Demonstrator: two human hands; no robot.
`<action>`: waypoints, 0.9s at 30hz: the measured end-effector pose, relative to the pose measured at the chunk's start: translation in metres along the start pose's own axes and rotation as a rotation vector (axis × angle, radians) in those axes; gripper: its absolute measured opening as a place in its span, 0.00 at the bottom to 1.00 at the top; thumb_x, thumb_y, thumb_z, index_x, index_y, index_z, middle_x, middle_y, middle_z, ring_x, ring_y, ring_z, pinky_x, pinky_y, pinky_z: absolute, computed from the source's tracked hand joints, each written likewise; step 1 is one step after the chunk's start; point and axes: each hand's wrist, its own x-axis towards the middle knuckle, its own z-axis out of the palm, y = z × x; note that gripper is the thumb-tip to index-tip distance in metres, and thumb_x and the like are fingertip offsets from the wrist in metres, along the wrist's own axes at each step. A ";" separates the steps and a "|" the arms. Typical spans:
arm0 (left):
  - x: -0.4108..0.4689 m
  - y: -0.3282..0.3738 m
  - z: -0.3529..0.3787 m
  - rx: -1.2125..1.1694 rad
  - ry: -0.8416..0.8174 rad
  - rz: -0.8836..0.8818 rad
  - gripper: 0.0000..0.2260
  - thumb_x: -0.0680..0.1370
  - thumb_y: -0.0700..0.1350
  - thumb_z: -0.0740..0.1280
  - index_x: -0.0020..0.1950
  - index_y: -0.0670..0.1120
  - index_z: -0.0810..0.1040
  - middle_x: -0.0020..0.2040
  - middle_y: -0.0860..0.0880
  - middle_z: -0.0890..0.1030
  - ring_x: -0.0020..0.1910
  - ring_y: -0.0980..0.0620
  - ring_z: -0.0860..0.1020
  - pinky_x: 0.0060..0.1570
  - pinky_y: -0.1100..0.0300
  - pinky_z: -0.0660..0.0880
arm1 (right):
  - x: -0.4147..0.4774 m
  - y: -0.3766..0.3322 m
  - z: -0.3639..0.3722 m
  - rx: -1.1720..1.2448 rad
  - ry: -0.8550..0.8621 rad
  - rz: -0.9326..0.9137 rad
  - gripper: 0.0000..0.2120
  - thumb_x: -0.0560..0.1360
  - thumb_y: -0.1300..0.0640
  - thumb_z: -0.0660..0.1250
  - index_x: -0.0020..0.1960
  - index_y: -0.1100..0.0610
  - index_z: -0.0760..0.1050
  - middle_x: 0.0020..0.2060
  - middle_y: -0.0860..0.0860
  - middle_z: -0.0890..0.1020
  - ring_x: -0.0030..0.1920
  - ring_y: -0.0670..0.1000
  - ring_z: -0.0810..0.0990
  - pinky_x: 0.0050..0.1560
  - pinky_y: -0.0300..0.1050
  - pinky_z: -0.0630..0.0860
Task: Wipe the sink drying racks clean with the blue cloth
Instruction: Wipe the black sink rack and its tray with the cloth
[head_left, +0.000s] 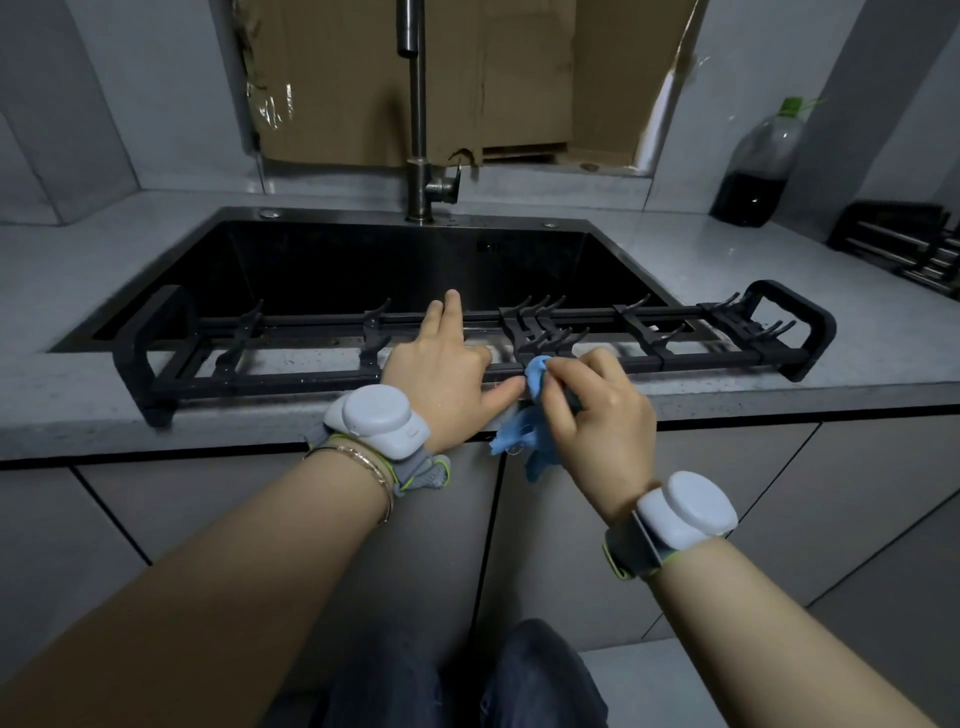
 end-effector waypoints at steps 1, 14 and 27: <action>0.000 0.000 0.000 0.000 0.000 -0.003 0.24 0.77 0.65 0.54 0.58 0.50 0.78 0.78 0.42 0.47 0.77 0.46 0.49 0.57 0.52 0.70 | 0.000 -0.002 0.001 -0.004 -0.010 -0.010 0.12 0.72 0.53 0.60 0.42 0.57 0.80 0.34 0.53 0.75 0.27 0.56 0.74 0.24 0.41 0.69; -0.001 -0.001 0.001 0.007 0.010 -0.002 0.26 0.77 0.66 0.53 0.56 0.50 0.79 0.78 0.42 0.47 0.77 0.46 0.49 0.57 0.52 0.70 | 0.005 0.010 -0.014 0.238 0.025 0.401 0.07 0.71 0.63 0.66 0.36 0.59 0.72 0.39 0.48 0.73 0.38 0.45 0.70 0.40 0.34 0.67; -0.001 -0.001 0.004 0.020 0.044 -0.010 0.26 0.77 0.66 0.53 0.56 0.49 0.79 0.78 0.42 0.48 0.77 0.47 0.50 0.56 0.52 0.70 | 0.000 -0.003 0.003 0.212 0.056 0.358 0.03 0.71 0.63 0.67 0.42 0.57 0.79 0.38 0.50 0.79 0.40 0.52 0.77 0.42 0.44 0.72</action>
